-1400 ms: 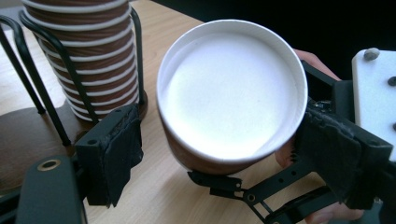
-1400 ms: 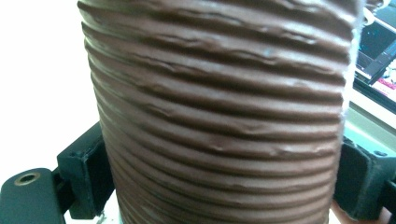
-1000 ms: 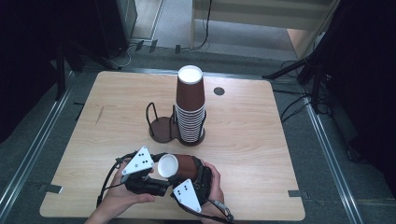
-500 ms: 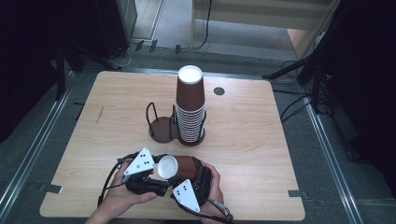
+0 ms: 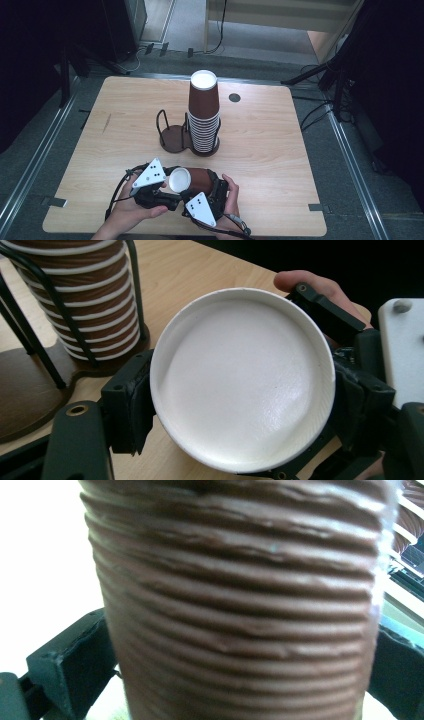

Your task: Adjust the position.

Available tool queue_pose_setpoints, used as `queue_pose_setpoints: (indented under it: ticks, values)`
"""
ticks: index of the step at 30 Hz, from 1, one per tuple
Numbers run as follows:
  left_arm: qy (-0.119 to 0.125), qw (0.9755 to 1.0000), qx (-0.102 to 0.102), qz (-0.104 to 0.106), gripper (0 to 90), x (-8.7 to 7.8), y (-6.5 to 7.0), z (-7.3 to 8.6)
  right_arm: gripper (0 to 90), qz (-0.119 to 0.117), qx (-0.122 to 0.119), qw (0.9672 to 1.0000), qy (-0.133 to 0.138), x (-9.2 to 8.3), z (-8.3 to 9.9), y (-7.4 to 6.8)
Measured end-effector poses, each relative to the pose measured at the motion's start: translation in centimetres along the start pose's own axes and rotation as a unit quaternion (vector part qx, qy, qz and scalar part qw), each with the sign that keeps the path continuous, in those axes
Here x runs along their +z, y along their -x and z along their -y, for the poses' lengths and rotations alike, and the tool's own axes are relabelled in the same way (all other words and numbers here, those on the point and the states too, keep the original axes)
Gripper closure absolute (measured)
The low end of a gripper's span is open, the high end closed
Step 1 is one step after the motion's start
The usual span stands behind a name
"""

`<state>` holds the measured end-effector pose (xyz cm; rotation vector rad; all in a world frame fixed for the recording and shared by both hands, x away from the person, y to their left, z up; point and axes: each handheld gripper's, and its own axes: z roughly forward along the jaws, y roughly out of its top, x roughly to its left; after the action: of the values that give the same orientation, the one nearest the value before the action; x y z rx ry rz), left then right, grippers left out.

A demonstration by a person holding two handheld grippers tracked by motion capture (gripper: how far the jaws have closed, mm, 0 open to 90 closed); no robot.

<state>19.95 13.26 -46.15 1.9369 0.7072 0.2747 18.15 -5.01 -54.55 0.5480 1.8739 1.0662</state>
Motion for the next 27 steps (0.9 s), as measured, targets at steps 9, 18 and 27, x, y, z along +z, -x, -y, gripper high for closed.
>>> queue_pose_setpoints:
  ticks: [9, 18, 27]
  values:
    - [0.01, 0.9999, 0.001, -0.004, 24.2, -0.3, -0.2, 0.0, 0.0, 0.005, 0.004, 0.9999, 0.009, -0.3, -0.2, 0.5]
    - [0.028, 0.999, -0.008, -0.034, 24.3, -0.6, -0.8, 0.1, 0.0, 0.004, 0.012, 0.9997, 0.022, -0.6, -0.5, 0.8]
    - [0.065, 0.9953, -0.01, -0.071, 24.4, -1.3, -1.3, 0.3, 0.0, 0.015, 0.027, 0.9989, 0.036, -1.1, -1.1, 1.4]
